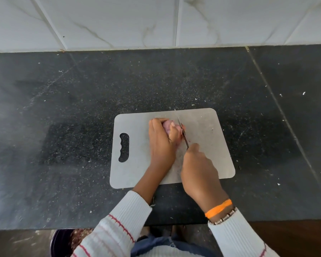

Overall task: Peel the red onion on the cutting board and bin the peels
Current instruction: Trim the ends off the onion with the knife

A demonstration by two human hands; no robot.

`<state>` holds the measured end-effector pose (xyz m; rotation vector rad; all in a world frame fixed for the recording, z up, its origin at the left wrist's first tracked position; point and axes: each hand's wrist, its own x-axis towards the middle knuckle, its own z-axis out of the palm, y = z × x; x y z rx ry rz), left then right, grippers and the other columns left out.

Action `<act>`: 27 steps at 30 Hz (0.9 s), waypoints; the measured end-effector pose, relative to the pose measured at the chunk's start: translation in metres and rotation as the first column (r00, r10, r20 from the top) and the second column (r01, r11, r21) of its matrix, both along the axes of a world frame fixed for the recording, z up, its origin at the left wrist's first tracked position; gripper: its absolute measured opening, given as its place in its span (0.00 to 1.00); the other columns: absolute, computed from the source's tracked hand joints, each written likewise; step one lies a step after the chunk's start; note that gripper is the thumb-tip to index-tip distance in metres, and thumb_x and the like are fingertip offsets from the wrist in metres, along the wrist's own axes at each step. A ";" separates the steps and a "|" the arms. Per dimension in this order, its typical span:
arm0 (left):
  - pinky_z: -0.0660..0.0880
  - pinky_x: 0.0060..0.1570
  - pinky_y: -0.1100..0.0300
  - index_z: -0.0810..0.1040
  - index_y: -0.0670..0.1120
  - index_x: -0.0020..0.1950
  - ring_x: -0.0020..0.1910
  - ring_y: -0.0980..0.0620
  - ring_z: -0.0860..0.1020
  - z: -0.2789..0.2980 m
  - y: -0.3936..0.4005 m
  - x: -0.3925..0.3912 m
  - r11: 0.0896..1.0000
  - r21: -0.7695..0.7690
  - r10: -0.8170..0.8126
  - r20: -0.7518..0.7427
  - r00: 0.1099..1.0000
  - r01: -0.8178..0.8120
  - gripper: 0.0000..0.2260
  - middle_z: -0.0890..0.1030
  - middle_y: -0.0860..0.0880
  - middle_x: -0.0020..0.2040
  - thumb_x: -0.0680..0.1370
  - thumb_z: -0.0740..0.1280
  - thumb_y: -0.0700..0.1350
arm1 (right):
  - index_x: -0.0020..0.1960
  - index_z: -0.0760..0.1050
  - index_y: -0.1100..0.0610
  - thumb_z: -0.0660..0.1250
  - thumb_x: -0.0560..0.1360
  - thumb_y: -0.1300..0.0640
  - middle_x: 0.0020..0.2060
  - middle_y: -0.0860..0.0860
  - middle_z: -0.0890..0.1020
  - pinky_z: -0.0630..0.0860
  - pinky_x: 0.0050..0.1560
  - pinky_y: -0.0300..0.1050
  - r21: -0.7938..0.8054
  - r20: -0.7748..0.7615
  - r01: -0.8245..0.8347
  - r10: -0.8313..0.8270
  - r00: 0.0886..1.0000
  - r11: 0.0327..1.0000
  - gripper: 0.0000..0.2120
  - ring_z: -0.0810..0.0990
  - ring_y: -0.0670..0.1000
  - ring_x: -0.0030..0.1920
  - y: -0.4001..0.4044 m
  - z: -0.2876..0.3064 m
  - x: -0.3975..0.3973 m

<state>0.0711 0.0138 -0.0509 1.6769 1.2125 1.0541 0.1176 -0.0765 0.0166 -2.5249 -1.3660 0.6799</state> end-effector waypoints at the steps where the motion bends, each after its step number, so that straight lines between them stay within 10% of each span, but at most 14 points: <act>1: 0.64 0.47 0.71 0.67 0.45 0.48 0.47 0.61 0.68 0.000 0.000 -0.002 1.000 -0.009 0.004 0.006 1.000 -0.004 0.15 0.70 0.50 0.48 0.73 0.53 0.55 | 0.58 0.62 0.60 0.51 0.79 0.64 0.53 0.57 0.78 0.67 0.43 0.46 0.019 0.003 0.004 -0.004 1.000 1.000 0.09 0.78 0.59 0.53 0.005 -0.002 0.000; 8: 0.64 0.44 0.75 0.66 0.44 0.47 0.46 0.63 0.68 0.005 -0.002 -0.006 1.000 -0.028 0.006 0.027 1.000 -0.005 0.04 0.69 0.53 0.45 0.77 0.57 0.45 | 0.59 0.62 0.60 0.49 0.80 0.64 0.52 0.56 0.79 0.68 0.44 0.47 0.085 0.049 -0.011 0.007 0.999 0.996 0.10 0.79 0.59 0.52 -0.001 -0.007 -0.006; 19: 0.68 0.48 0.67 0.68 0.43 0.51 0.49 0.53 0.72 -0.002 0.000 -0.022 0.999 -0.024 -0.036 0.075 0.996 0.038 0.17 0.74 0.44 0.50 0.74 0.52 0.55 | 0.62 0.61 0.64 0.54 0.78 0.66 0.55 0.60 0.76 0.72 0.49 0.52 0.010 0.006 0.014 -0.014 1.000 1.000 0.14 0.77 0.62 0.55 -0.008 -0.024 0.009; 27: 0.70 0.47 0.71 0.62 0.46 0.53 0.47 0.60 0.74 -0.003 -0.010 -0.042 0.982 -0.059 -0.175 0.055 0.983 0.178 0.07 0.72 0.52 0.49 0.77 0.53 0.46 | 0.52 0.64 0.59 0.53 0.81 0.58 0.38 0.51 0.74 0.65 0.38 0.45 0.223 -0.203 0.006 0.040 0.978 0.975 0.04 0.75 0.55 0.42 -0.011 -0.016 0.012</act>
